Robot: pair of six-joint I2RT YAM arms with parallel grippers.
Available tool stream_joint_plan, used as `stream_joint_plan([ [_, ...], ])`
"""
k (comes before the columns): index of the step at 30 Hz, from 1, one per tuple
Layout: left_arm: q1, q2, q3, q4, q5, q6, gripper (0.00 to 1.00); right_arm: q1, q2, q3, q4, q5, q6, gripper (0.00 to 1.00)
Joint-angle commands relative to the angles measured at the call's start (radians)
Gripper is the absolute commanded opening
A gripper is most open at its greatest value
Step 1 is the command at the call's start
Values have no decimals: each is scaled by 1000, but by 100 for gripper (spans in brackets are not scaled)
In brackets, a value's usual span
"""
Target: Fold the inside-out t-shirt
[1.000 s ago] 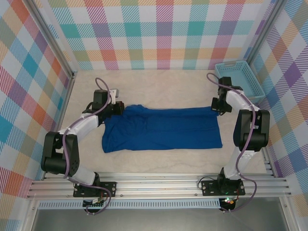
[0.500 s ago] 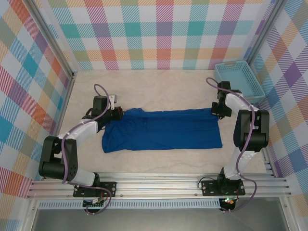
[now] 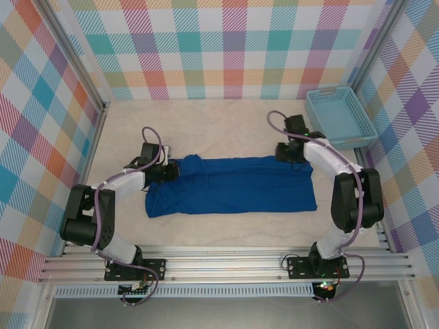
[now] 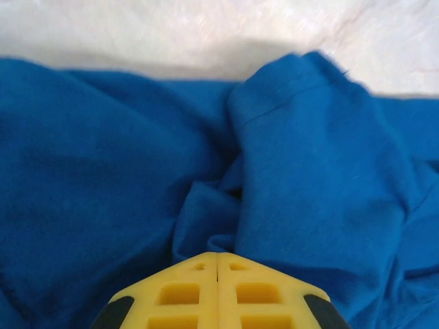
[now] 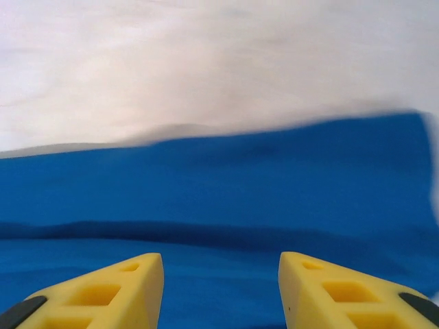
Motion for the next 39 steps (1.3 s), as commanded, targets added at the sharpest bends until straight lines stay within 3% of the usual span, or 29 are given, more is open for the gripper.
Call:
stream_joint_plan([
  [1,-12,5,39,-45,-14,-14,5,65,120,71,65,-171,37,48],
  [7,-12,2,43,-56,-9,-34,5,141,294,207,-34,-174,53,41],
  [15,-12,-49,15,-85,-22,-109,7,166,176,3,-20,-215,70,27],
  [26,-12,-85,-78,-91,-39,-171,16,182,91,-80,23,-198,44,32],
  [30,-12,-90,-111,-93,-55,-194,18,253,50,-70,123,-221,29,38],
  [39,-12,-124,-145,-78,-89,-212,19,375,237,80,191,-280,47,41],
])
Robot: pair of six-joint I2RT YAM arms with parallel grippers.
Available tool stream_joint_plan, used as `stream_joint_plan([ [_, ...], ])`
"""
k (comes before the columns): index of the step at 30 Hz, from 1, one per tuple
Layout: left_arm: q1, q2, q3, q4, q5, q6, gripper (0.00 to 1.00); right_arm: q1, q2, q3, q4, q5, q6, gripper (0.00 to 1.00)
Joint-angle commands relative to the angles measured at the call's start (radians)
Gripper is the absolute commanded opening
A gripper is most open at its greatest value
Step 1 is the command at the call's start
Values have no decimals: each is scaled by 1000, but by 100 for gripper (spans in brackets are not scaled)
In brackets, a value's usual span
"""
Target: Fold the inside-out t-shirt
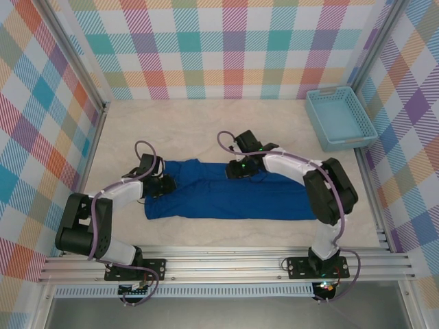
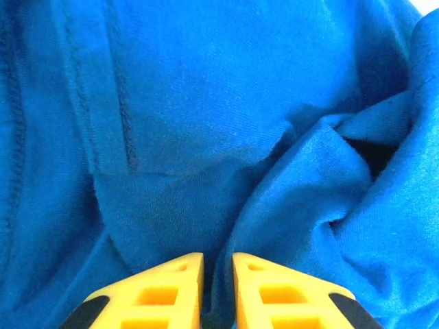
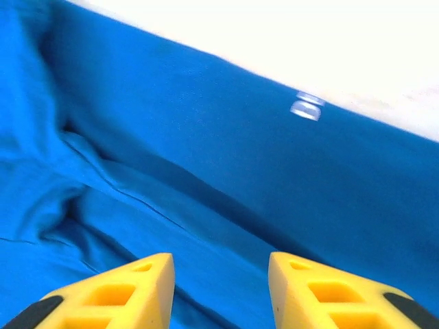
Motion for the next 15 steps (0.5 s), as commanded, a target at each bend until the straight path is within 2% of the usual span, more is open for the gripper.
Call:
stream_joint_plan([
  [1,-10,-40,-15,-11,-37,-15,20,22,89,70,14,-43,3,40],
  [5,-9,-91,-21,-30,-47,-27,24,51,81,41,-10,-43,-4,32],
  [8,-10,-172,-32,-56,-67,-39,32,51,39,-21,-10,-65,-3,27],
  [12,-9,-290,-28,-67,-86,-34,42,52,-30,-89,8,-69,-37,27],
  [15,-12,-293,1,-5,-19,-14,54,53,-64,-113,37,-71,-63,31],
])
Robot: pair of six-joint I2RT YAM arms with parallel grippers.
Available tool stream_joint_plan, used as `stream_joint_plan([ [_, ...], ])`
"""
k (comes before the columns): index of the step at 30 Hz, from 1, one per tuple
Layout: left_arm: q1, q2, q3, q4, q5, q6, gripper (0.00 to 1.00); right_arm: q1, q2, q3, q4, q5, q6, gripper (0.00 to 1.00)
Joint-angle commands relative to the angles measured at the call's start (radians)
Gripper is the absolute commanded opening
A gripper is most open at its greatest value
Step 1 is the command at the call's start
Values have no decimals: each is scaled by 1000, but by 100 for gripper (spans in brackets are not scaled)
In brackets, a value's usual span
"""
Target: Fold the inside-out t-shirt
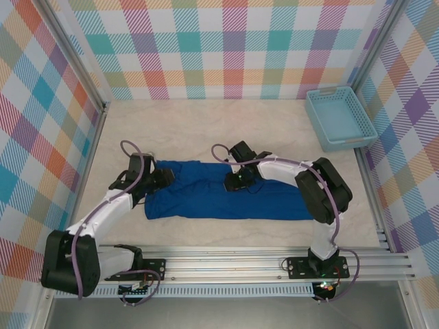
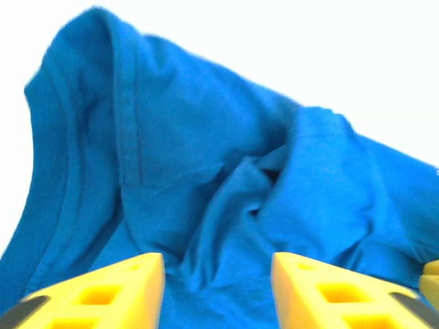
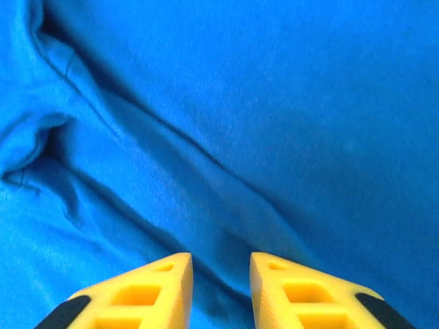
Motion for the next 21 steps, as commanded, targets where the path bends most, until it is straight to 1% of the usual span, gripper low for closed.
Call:
stream_joint_plan([
  [1,-13,32,50,50,52,22,56,4,-66,-16,38,-31,-45,32],
  [3,-29,118,113,62,68,47,57,4,-75,-21,56,-42,-45,34],
  [6,-62,296,242,54,76,96,59,5,-84,-23,60,-37,-44,34],
  [10,-101,513,423,-12,72,161,61,3,-107,-29,52,-16,-50,35],
  [13,-118,618,518,-79,41,202,60,2,-127,-40,46,-3,-56,35],
  [15,-121,665,563,-109,42,217,58,3,-135,-52,47,4,-53,35],
  [19,-124,719,621,-155,58,231,50,3,-140,-61,46,10,-51,35],
  [21,-126,725,628,-161,69,235,43,3,-143,-62,45,14,-52,34],
])
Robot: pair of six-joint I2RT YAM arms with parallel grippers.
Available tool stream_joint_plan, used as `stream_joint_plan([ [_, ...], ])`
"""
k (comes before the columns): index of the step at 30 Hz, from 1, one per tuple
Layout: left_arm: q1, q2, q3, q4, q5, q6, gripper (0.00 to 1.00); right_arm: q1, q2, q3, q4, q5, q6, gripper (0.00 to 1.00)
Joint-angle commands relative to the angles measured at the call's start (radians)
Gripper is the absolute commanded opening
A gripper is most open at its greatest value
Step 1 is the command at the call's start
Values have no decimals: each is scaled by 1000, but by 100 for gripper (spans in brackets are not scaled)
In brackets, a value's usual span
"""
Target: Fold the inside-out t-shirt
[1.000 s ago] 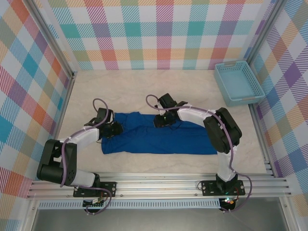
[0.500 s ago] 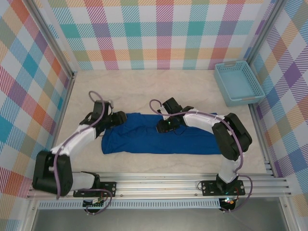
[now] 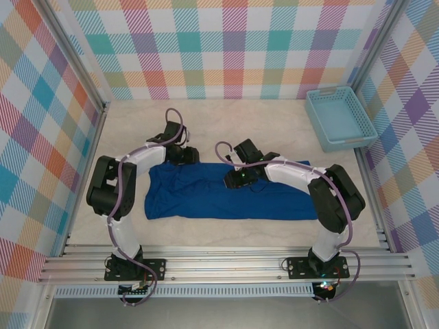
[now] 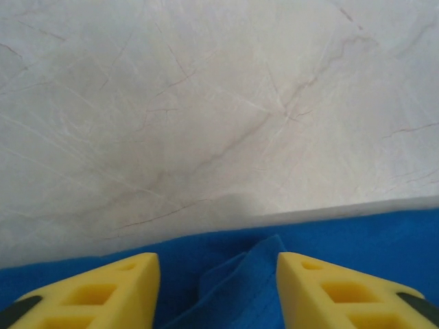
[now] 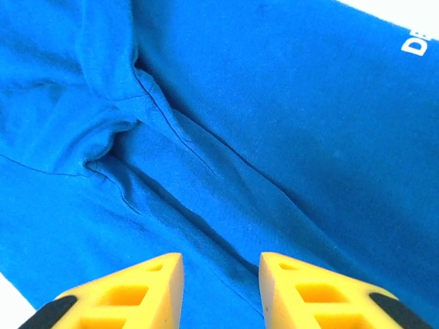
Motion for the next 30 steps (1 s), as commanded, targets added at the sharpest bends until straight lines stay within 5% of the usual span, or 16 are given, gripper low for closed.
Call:
stream_joint_plan([
  [1,-14,7,34,-64,16,34,38,3,-35,-13,0,10,-18,34],
  [11,-15,-55,7,-77,101,44,1,1,-45,-13,-19,47,-25,34],
  [21,-127,-410,-395,-34,222,-53,0,-32,-145,-43,-51,79,-16,35],
  [22,-148,-447,-444,-39,224,-71,2,-35,-151,-45,-53,82,-19,35],
  [27,-202,-667,-591,-20,225,-163,41,-43,-142,-35,-56,72,-27,36],
  [30,-202,-807,-585,-54,100,-170,50,-31,-138,-39,2,-19,-4,37],
])
